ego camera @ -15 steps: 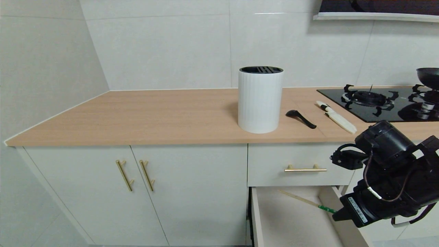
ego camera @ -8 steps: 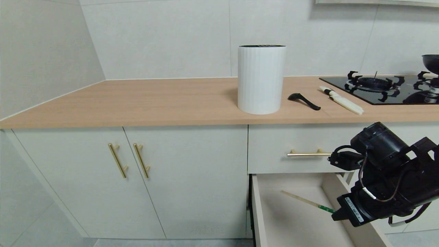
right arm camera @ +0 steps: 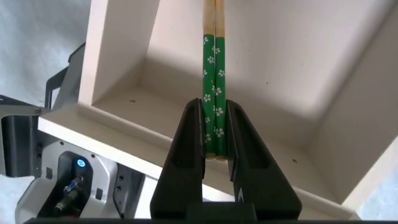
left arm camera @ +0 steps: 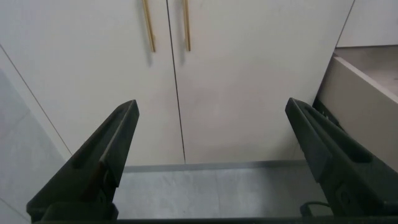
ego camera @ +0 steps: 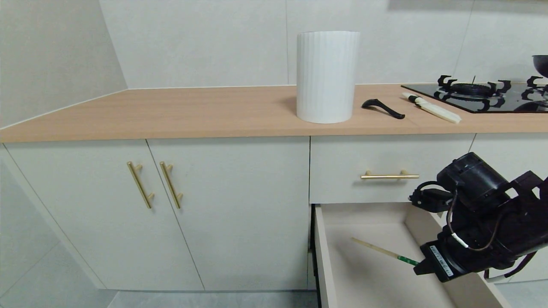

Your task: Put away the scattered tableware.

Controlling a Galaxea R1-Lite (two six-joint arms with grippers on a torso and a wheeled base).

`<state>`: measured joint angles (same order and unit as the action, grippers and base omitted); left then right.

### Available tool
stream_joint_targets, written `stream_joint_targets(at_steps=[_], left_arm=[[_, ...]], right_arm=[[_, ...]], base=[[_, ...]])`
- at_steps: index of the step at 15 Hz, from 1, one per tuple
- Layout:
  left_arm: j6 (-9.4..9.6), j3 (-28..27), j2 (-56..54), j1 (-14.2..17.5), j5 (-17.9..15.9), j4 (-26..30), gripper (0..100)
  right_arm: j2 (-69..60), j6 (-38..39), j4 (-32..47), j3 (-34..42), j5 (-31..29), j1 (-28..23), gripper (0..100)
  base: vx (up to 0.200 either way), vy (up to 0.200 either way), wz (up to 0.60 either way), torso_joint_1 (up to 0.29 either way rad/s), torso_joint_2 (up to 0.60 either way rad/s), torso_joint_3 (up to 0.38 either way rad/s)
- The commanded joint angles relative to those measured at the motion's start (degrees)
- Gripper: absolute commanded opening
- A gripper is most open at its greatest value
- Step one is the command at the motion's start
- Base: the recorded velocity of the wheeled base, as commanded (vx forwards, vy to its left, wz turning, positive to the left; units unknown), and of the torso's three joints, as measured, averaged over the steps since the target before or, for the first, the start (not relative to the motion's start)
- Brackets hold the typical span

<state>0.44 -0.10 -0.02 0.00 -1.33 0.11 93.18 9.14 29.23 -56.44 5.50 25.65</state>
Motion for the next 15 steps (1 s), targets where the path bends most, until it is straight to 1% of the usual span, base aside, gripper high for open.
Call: stream_joint_targets(at_steps=[1,2,3,4,5,6,8,10,13,15], left_arm=[[0.00,0.01,0.02,0.00,0.01,0.07,100],[0.00,0.01,0.02,0.00,0.01,0.07,100],[0.00,0.01,0.02,0.00,0.01,-0.02,100],[0.00,0.01,0.02,0.00,0.01,0.07,100],[0.00,0.01,0.02,0.00,0.01,0.07,100],[0.00,0.01,0.02,0.00,0.01,-0.02,100],[0.00,0.01,0.02,0.00,0.01,0.07,100],[0.00,0.01,0.02,0.00,0.01,-0.02,100],[0.00,0.01,0.02,0.00,0.01,0.07,100],[0.00,0.01,0.02,0.00,0.01,0.07,100]], right_arm=[[0.24,0.00,-0.58,-0.07,0.04,0.02,0],[0.33,0.00,-0.76,-0.07,0.04,0.02,0],[1.82,0.35,-6.03,1.07,-0.49,0.02,0],[2.88,0.35,-9.02,2.65,-0.84,0.02,0],[5.43,0.44,-13.85,3.97,-1.89,0.02,0],[7.89,1.93,-17.28,4.50,-2.86,0.10,0],[14.74,10.46,-23.87,4.32,-3.48,2.04,0],[19.40,11.95,-27.48,4.32,-3.56,2.12,0],[27.58,12.74,-32.40,4.15,-7.08,2.30,0],[30.83,13.01,-34.24,4.24,-7.70,2.92,0]], base=[[0.000,0.000,0.00,0.000,0.00,0.000],[0.000,0.000,0.00,0.000,0.00,0.000],[0.000,0.000,0.00,0.000,0.00,0.000],[0.000,0.000,0.00,0.000,0.00,0.000],[0.000,0.000,0.00,0.000,0.00,0.000],[0.000,0.000,0.00,0.000,0.00,0.000],[0.000,0.000,0.00,0.000,0.00,0.000],[0.000,0.000,0.00,0.000,0.00,0.000],[0.000,0.000,0.00,0.000,0.00,0.000],[0.000,0.000,0.00,0.000,0.00,0.000]])
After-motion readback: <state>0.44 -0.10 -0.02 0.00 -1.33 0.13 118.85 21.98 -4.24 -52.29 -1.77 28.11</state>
